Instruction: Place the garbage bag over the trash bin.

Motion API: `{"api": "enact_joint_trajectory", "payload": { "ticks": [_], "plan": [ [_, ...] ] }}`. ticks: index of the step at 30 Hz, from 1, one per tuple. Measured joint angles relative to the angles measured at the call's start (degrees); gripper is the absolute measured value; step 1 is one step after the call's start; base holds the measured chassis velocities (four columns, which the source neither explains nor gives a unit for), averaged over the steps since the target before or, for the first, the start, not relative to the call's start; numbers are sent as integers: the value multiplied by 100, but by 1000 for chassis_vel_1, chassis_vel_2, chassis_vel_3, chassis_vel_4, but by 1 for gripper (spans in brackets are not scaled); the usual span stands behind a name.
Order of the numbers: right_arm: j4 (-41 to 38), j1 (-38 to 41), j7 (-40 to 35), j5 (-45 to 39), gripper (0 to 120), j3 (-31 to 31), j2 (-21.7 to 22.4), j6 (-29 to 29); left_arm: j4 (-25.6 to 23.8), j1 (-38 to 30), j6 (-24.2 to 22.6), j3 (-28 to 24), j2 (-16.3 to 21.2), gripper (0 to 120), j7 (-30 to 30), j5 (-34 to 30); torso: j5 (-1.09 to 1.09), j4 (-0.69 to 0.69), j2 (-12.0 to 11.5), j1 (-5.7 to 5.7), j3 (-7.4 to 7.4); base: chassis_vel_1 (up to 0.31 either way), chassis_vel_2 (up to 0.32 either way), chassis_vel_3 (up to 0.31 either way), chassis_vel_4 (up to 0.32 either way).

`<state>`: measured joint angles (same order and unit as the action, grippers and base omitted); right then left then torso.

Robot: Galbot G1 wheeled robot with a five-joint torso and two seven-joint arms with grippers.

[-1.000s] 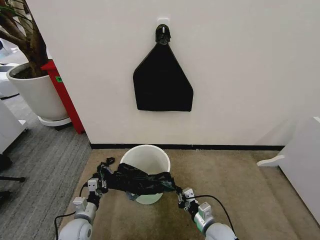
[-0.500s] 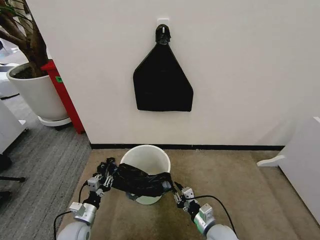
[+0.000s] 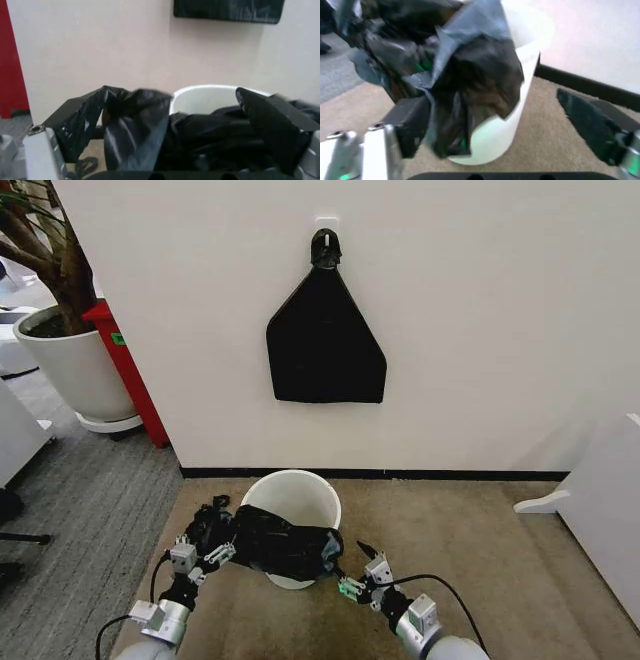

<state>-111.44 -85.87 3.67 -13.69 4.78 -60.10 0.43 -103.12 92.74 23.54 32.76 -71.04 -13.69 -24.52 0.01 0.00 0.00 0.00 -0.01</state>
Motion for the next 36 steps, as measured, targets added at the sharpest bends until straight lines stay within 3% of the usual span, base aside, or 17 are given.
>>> {"api": "enact_joint_trajectory", "payload": {
  "ticks": [3, 10, 18, 24, 28, 30, 32, 34, 35, 36],
  "plan": [
    [-189, -57, 20, 10, 99, 13, 48, 16, -260, 184, 92, 19, -73, 100, 15, -8, 0, 0, 0, 0, 0, 0, 0, 0, 0],
    [-370, -139, 172, 32, 100, 51, 72, 129, -418, 273, 178, 26, -191, 100, 58, -65, 0, 0, 0, 0, 0, 0, 0, 0, 0],
    [-600, -251, 627, 70, 100, 325, 49, 636, -686, 289, 255, 27, -312, 100, 257, -258, 0, 0, 0, 0, 0, 0, 0, 0, 0],
    [-875, 316, 491, -31, 100, 492, 63, 509, -1122, 373, 240, 12, -433, 100, 717, -241, 0, -1, 0, 0, 0, 0, 0, 0, 0],
    [-785, 1670, -117, -225, 100, 11, 422, -392, -1634, 503, -389, -34, -622, 100, 1753, 381, 1, 0, 0, 0, 1, 0, 0, 0, 0],
    [-710, 1902, -161, -226, 100, -106, 482, -506, -1686, 515, -491, -33, -643, 100, 1886, 457, 1, 2, 0, 0, 2, 0, 0, 0, 0],
    [-450, 2627, -194, -221, 100, -536, 649, -824, -1778, 538, -701, -15, -686, 99, 2248, 651, 1, 1, 0, 0, 2, 0, 0, 0, 0],
    [-433, 2669, -194, -222, 100, -565, 659, -845, -1786, 541, -723, -10, -692, 99, 2290, 678, 1, 1, 0, 0, 2, 0, 0, 0, 0],
    [15, 3784, -191, -321, 100, -1396, 849, -1392, -1806, 569, -820, 44, -766, 99, 2610, 920, 0, -1, 0, 0, 1, 0, 0, 0, 0],
    [212, 4304, -190, -410, 100, -1804, 890, -1617, -1819, 588, -824, 57, -813, 99, 2671, 963, 1, -1, -1, 0, 3, 0, 0, 0, 0]
  ]
}}
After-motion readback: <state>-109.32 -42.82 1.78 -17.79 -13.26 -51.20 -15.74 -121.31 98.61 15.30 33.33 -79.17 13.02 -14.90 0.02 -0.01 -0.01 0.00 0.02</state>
